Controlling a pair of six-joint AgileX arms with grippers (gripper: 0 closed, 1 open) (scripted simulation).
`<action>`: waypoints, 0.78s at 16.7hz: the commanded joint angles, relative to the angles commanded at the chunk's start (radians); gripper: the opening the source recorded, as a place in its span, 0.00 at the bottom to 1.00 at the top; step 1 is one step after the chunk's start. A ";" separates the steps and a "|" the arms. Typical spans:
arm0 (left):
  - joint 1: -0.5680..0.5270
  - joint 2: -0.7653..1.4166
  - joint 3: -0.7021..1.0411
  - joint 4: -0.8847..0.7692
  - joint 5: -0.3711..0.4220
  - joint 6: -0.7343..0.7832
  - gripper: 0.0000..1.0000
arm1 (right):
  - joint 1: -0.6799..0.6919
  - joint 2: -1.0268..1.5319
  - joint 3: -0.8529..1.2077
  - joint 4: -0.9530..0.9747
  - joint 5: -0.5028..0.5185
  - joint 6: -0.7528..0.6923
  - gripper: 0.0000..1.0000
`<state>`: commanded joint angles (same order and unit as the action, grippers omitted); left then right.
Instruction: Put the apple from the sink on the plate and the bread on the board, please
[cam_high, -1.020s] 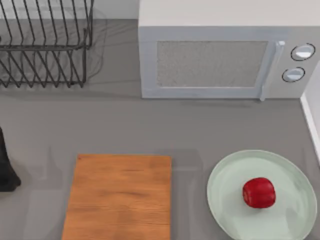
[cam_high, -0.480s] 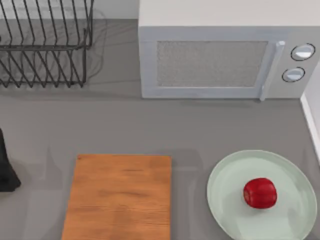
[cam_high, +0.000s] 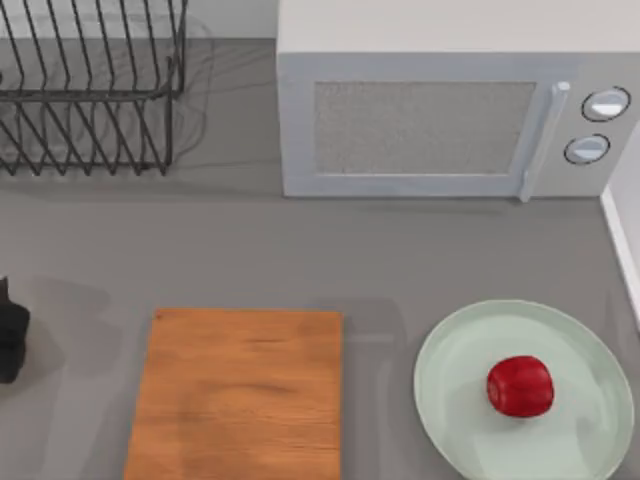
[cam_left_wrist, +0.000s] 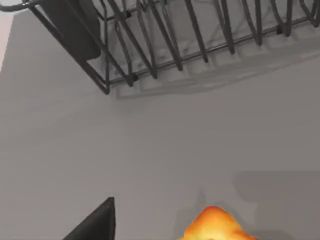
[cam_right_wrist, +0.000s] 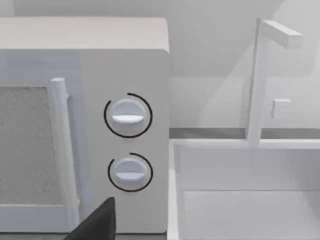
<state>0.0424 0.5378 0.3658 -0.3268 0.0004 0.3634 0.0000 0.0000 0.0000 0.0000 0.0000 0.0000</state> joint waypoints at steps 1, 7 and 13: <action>0.008 0.098 0.055 -0.055 -0.001 0.056 1.00 | 0.000 0.000 0.000 0.000 0.000 0.000 1.00; 0.062 0.600 0.416 -0.351 -0.002 0.380 1.00 | 0.000 0.000 0.000 0.000 0.000 0.000 1.00; 0.088 1.013 0.683 -0.588 0.006 0.645 1.00 | 0.000 0.000 0.000 0.000 0.000 0.000 1.00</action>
<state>0.1305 1.5509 1.0489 -0.9153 0.0068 1.0082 0.0000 0.0000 0.0000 0.0000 0.0000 0.0000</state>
